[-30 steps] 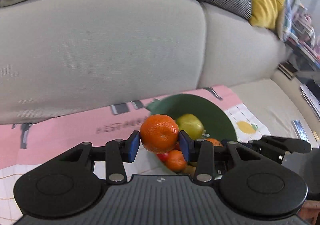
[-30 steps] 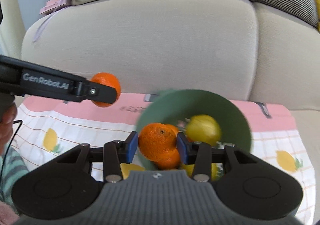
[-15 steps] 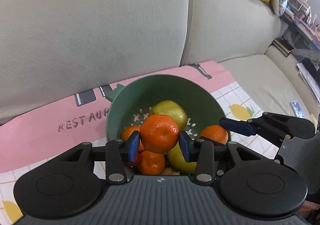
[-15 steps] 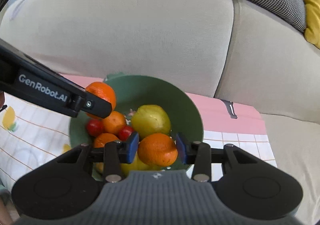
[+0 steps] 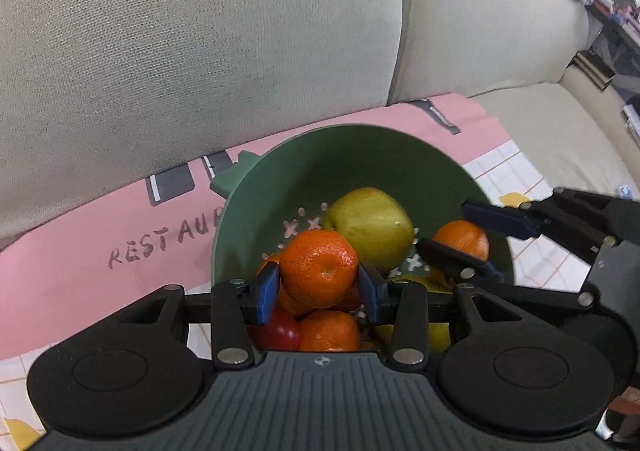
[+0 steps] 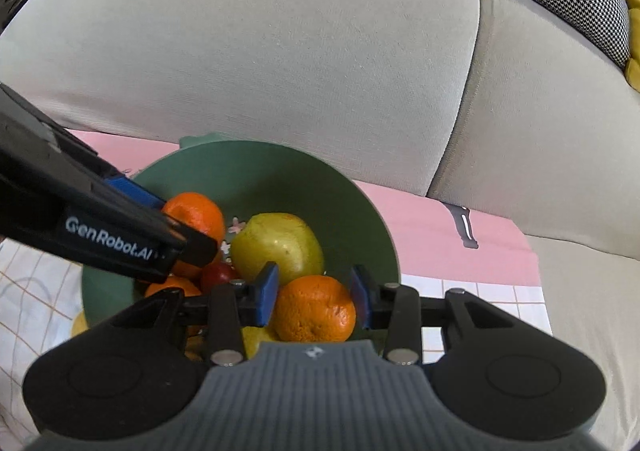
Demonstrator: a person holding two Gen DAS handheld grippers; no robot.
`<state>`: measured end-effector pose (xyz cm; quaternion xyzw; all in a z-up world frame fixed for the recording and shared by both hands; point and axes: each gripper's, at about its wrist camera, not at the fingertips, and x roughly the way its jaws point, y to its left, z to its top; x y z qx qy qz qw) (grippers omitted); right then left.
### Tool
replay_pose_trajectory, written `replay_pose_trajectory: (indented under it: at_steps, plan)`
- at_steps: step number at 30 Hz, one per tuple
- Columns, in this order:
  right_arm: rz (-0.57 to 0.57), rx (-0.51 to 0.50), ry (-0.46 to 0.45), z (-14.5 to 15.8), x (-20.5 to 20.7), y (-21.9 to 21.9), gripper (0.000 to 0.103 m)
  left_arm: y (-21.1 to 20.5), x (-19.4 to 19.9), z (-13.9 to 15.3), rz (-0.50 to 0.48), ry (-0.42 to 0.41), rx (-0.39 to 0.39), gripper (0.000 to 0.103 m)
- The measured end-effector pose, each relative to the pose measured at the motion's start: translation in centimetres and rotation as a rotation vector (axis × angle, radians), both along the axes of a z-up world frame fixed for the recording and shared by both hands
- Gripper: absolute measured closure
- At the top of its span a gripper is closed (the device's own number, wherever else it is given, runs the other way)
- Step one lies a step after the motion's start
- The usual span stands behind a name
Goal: Organize fruits
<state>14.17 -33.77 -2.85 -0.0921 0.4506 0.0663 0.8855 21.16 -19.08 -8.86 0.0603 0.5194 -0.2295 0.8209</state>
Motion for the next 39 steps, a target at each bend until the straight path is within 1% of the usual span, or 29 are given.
replay_pose_trajectory:
  at_steps: [2,4,11,14,18,21,22,25,26,27,29,31,34,36,37,38,39]
  plan:
    - [0.008,-0.013,0.006,-0.2,0.3,0.2,0.067,0.1,0.2,-0.4,0.013,0.005,0.008,0.055]
    - [0.019,-0.033,0.011,-0.4,0.5,0.5,0.067,0.3,0.4,-0.7,0.028,0.014,-0.006,0.055]
    - [0.023,-0.068,0.03,-0.6,0.9,1.2,0.065,0.9,1.0,-0.6,0.032,0.038,-0.032,0.053]
    - [0.022,-0.081,0.038,-0.6,1.0,1.5,0.063,1.3,0.9,-0.2,0.041,0.042,-0.048,0.049]
    - [0.017,-0.096,0.036,-0.6,1.3,1.9,0.06,1.7,0.5,1.0,0.034,-0.001,-0.06,0.043]
    - [0.009,-0.093,0.024,-0.3,1.3,2.3,0.054,2.7,0.0,2.3,0.041,-0.02,-0.085,0.041]
    - [0.005,-0.086,0.014,-0.1,1.3,2.4,0.052,3.0,-0.2,2.8,0.047,-0.029,-0.089,0.041]
    - [-0.008,-0.065,-0.008,0.9,1.3,2.7,0.051,3.6,-0.7,4.3,0.066,-0.065,-0.095,0.041]
    - [-0.012,-0.055,-0.014,1.3,1.2,2.8,0.05,3.9,-0.9,4.8,0.073,-0.079,-0.097,0.041]
    - [-0.015,-0.045,-0.022,1.7,1.1,2.9,0.048,4.3,-1.2,5.5,0.079,-0.096,-0.098,0.041]
    - [-0.017,-0.018,-0.05,2.7,0.7,3.3,0.04,5.2,-1.9,6.8,0.088,-0.126,-0.099,0.041]
    - [-0.007,0.018,-0.082,3.8,0.0,3.6,0.035,5.8,-2.5,8.0,0.095,-0.158,-0.084,0.041]
    - [0.011,0.06,-0.102,5.4,-0.9,4.4,0.034,6.6,-3.7,9.9,0.107,-0.208,-0.049,0.041]
    - [0.02,0.082,-0.118,6.5,-1.5,4.8,0.028,7.4,-4.6,11.0,0.117,-0.243,-0.046,0.041]
    - [0.023,0.094,-0.132,7.2,-1.9,4.9,0.023,7.9,-5.0,11.5,0.125,-0.255,-0.048,0.04]
    - [0.026,0.106,-0.144,7.7,-2.3,5.2,0.02,8.3,-5.5,11.9,0.137,-0.268,-0.051,0.04]
    - [0.029,0.12,-0.154,8.3,-2.7,5.4,0.019,8.9,-6.0,12.4,0.153,-0.282,-0.055,0.04]
